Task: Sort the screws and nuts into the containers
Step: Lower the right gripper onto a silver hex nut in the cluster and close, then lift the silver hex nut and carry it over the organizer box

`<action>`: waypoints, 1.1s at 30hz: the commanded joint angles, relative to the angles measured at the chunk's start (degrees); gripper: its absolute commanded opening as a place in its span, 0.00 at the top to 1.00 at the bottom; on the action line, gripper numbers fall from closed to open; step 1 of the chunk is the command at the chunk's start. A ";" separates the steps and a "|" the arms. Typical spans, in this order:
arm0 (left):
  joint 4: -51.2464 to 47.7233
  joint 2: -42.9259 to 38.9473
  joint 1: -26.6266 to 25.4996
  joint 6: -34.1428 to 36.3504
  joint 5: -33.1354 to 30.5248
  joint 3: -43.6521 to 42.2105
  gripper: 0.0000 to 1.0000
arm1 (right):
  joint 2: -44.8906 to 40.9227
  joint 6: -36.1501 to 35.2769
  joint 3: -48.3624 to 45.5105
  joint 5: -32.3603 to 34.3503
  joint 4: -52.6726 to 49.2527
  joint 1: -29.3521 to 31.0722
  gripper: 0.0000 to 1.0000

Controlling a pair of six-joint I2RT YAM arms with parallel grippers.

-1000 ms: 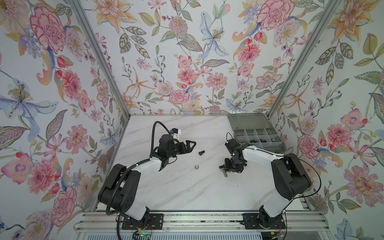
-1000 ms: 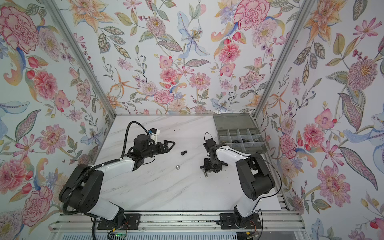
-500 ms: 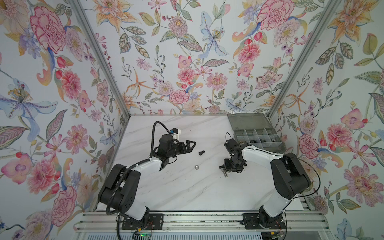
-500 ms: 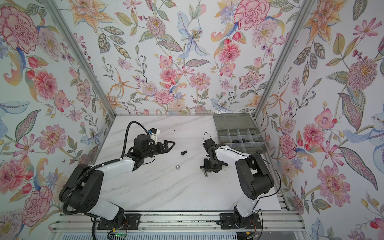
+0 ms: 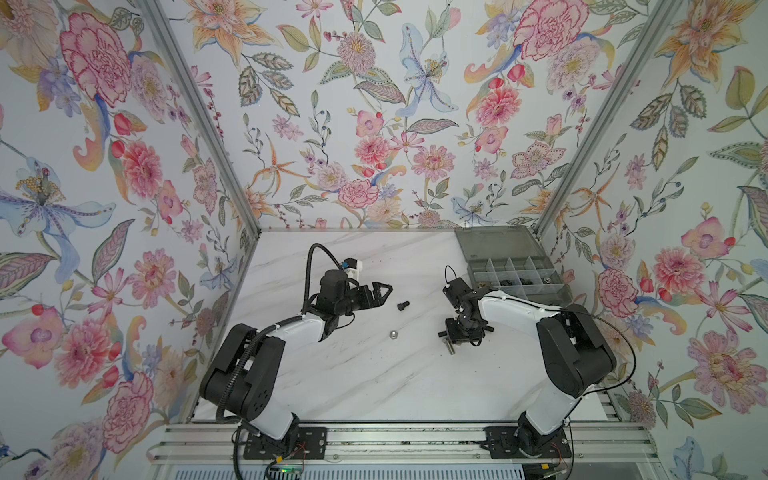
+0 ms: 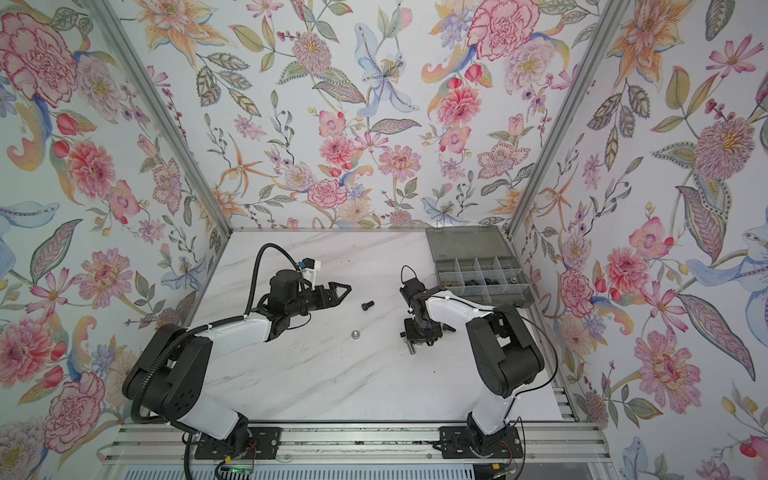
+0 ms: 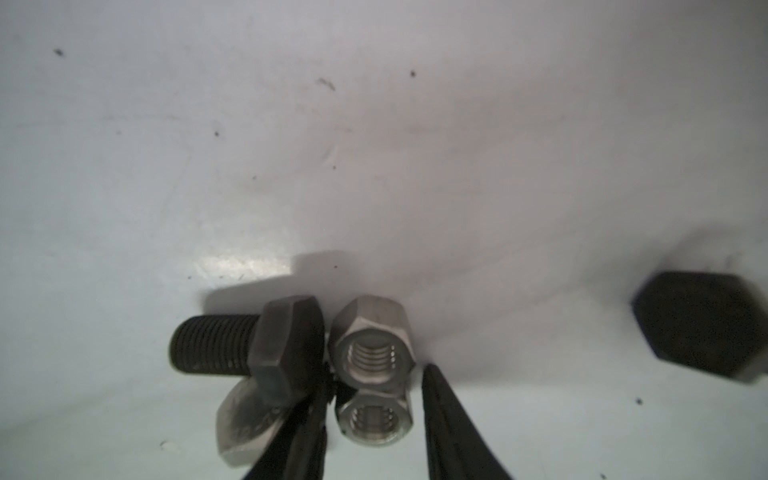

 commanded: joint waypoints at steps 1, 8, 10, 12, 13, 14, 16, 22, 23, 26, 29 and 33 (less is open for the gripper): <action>0.33 0.46 -0.61 1.08 -0.07 0.18 0.01 | 4.14 -1.31 -1.43 1.30 1.12 0.12 0.64; 0.34 0.58 -0.60 1.08 -0.07 0.19 0.01 | 4.27 -1.30 -1.52 1.32 0.78 0.09 0.76; 0.34 0.54 -0.58 1.23 -0.04 0.22 0.01 | 4.04 -1.09 -1.74 1.25 0.59 -0.01 0.81; 0.34 0.55 -0.62 1.26 0.02 0.18 0.01 | 3.46 -0.94 -2.09 0.84 0.55 -0.17 0.85; 0.34 0.59 -0.58 1.32 0.02 0.19 0.01 | 3.05 -0.80 -2.24 0.47 0.54 -0.36 0.87; 0.34 0.58 -0.62 1.29 0.09 0.18 0.01 | 2.45 -0.73 -2.39 -0.09 0.59 -0.61 0.89; 0.34 0.60 -0.60 1.28 0.18 0.12 0.01 | 0.89 -0.75 -2.39 -1.92 0.55 -1.33 0.93; 0.69 0.47 -0.54 1.32 0.37 -0.13 0.01 | -6.57 -1.72 -1.27 -8.33 0.60 -6.92 1.00; 0.76 0.41 -0.63 1.30 0.37 -0.19 0.01 | -7.78 -2.13 -0.94 -9.06 0.59 -8.52 1.00; 1.04 0.27 -0.60 1.34 0.46 -0.48 0.01 | -10.85 -3.03 0.74 -10.44 0.30 -14.78 1.00; 1.12 0.27 -0.58 1.39 0.72 -0.46 0.01 | -12.69 -3.81 3.79 -10.75 0.06 -22.73 1.00; 1.05 0.20 -0.59 1.64 1.07 -0.40 0.01 | -12.10 -3.94 9.26 -11.89 0.13 -34.06 1.00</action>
